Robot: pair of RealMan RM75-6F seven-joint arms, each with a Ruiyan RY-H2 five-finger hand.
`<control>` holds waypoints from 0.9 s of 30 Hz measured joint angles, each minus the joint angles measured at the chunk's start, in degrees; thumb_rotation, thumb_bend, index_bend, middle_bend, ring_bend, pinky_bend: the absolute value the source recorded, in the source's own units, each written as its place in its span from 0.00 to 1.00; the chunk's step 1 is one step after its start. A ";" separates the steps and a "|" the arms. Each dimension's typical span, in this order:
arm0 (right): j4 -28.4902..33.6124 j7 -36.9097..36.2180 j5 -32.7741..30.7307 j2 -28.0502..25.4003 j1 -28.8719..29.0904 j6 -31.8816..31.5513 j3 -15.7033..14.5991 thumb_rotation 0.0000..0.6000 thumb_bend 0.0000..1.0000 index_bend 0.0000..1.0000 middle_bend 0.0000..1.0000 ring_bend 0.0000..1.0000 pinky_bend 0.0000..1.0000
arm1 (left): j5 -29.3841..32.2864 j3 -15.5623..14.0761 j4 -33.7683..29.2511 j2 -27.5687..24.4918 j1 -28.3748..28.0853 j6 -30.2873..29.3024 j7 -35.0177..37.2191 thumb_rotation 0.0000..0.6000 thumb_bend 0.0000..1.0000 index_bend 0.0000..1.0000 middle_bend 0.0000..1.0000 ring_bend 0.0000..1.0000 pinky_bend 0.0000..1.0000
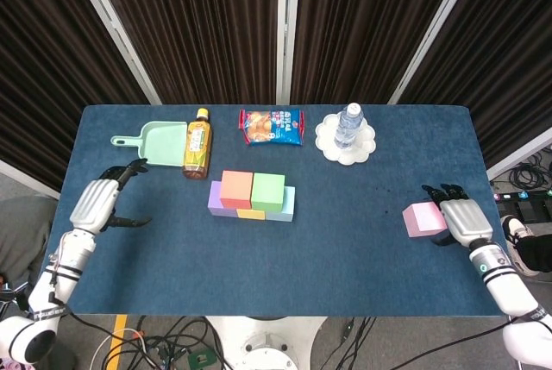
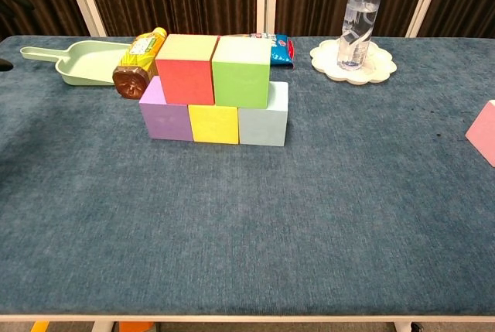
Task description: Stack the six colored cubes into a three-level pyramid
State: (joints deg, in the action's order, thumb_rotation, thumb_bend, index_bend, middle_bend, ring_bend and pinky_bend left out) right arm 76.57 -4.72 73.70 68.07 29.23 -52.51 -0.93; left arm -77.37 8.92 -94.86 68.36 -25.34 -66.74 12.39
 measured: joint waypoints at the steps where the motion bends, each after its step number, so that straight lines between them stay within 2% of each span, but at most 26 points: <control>1: -0.43 -0.37 0.10 0.30 0.06 0.18 0.18 1.00 0.13 0.00 0.25 0.00 0.00 | 0.06 0.03 0.03 0.03 0.10 -0.13 0.24 1.00 0.08 0.11 0.21 0.22 0.16; 5: -0.56 -1.79 1.57 0.77 0.20 -0.11 0.92 1.00 0.20 0.00 0.34 0.00 0.00 | 0.04 0.06 0.18 0.07 0.31 -0.41 0.73 1.00 0.07 0.11 0.21 0.22 0.16; 10: 3.33 -3.89 3.03 -0.05 1.03 -0.84 2.61 1.00 0.20 0.00 0.34 0.00 0.00 | 0.33 0.36 0.19 0.16 0.45 -0.89 0.42 1.00 0.07 0.11 0.21 0.22 0.16; 13: 6.44 -4.17 3.22 -0.12 2.91 -0.35 4.71 1.00 0.19 0.00 0.34 0.00 0.00 | 0.43 0.43 0.16 0.25 0.46 -1.03 -0.15 1.00 0.07 0.11 0.21 0.22 0.16; 19: 8.30 1.20 -1.15 3.36 7.25 2.86 8.24 1.00 0.17 0.00 0.33 0.00 0.00 | 1.10 0.51 0.21 0.13 0.33 -0.65 -1.27 1.00 0.07 0.11 0.21 0.22 0.16; 22: 8.16 5.91 -4.78 6.34 9.18 4.17 9.31 1.00 0.17 0.00 0.31 0.00 0.00 | 1.61 0.52 0.30 0.03 0.39 -0.65 -2.52 1.00 0.07 0.11 0.21 0.22 0.16; 27: 8.14 12.54 -11.35 9.46 12.31 7.31 10.15 1.00 0.16 0.00 0.14 0.00 0.00 | 2.37 0.38 1.28 0.27 0.75 -1.72 -7.05 1.00 0.07 0.11 0.21 0.22 0.13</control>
State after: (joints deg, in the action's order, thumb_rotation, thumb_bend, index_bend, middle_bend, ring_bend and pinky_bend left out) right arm 84.71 7.82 62.36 77.53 41.54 -45.20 9.22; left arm -75.00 9.30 -93.59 68.63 -24.60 -68.46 5.34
